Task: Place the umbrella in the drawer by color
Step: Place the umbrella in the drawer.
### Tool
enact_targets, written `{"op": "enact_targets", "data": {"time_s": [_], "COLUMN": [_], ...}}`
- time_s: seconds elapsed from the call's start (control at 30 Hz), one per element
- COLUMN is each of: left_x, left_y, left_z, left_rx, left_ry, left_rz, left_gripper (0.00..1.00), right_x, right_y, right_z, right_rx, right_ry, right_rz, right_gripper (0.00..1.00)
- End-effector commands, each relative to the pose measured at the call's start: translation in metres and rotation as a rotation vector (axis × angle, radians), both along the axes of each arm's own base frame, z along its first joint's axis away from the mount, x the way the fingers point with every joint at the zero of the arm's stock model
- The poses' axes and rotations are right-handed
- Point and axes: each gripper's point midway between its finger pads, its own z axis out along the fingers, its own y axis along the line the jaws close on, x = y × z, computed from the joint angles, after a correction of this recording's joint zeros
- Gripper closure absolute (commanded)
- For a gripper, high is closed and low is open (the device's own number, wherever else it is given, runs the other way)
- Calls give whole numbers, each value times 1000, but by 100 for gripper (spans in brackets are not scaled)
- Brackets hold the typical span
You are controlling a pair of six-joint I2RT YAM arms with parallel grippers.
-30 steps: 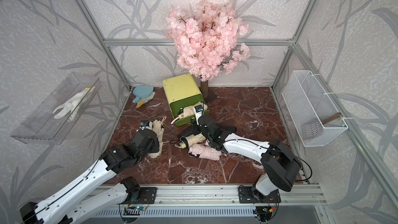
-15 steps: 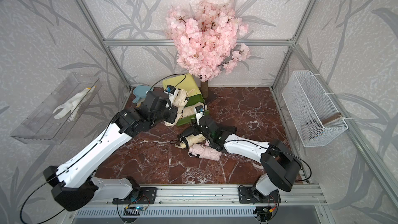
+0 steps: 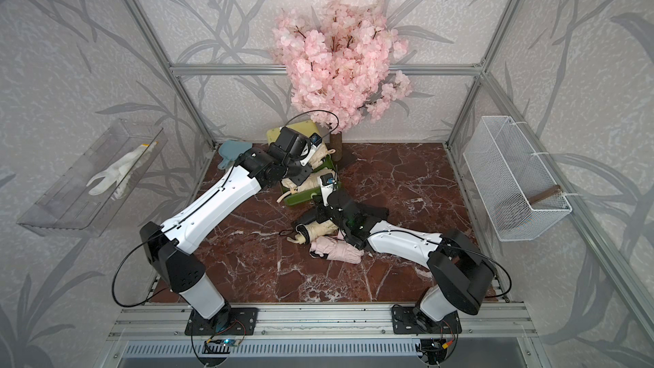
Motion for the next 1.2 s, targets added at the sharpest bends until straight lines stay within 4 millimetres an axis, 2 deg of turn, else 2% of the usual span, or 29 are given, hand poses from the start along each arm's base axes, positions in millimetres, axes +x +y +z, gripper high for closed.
{"op": "enact_targets", "data": {"time_s": [0.0, 0.1, 0.3, 0.43, 0.47, 0.53, 0.57, 0.7, 0.83, 0.87, 0.9, 0.93, 0.97, 1.0, 1.17], "left_x": [9, 15, 29, 24, 23, 23, 24, 34, 44, 45, 46, 45, 43, 42, 33], "left_y": [-6, -6, 5, 6, 7, 9, 10, 11, 8, 7, 6, 4, 3, 3, 13], "left_z": [16, 6, 4, -8, -11, -19, -22, -25, 1, 9, 20, 29, 36, 45, 76], "left_rx": [34, 101, 257, 287, 290, 291, 287, 287, 219, 196, 165, 136, 109, 81, -2], "left_ry": [-22, 2, -33, 15, 26, 48, 59, 50, -14, -32, -52, -64, -74, -90, -149], "left_rz": [-101, -131, -140, -167, -169, -162, -156, -117, -51, -35, -19, -13, -7, 1, 73], "left_gripper": [100, 100, 100, 99, 93, 72, 66, 56, 42, 33, 31, 23, 3, 0, 0], "right_x": [0, -2, -3, -2, -2, -1, -2, -2, -2, -1, -1, -1, -1, -1, 0], "right_y": [0, -2, -5, -3, -3, -1, -1, 0, 1, 1, 1, 1, 2, 2, 5], "right_z": [3, 6, 10, 11, 10, 11, 12, 11, 10, 9, 9, 8, 9, 8, 7], "right_rx": [20, 24, 22, 25, 24, 29, 31, 32, 29, 28, 28, 27, 29, 27, 32], "right_ry": [-8, -12, -17, -16, -14, -14, -13, -8, -5, -4, -3, -1, -1, 0, 5], "right_rz": [5, 8, 4, 8, 8, 12, 14, 19, 20, 20, 19, 19, 20, 21, 28], "right_gripper": [85, 85, 85, 85, 85, 85, 85, 85, 85, 85, 85, 85, 85, 85, 85]}}
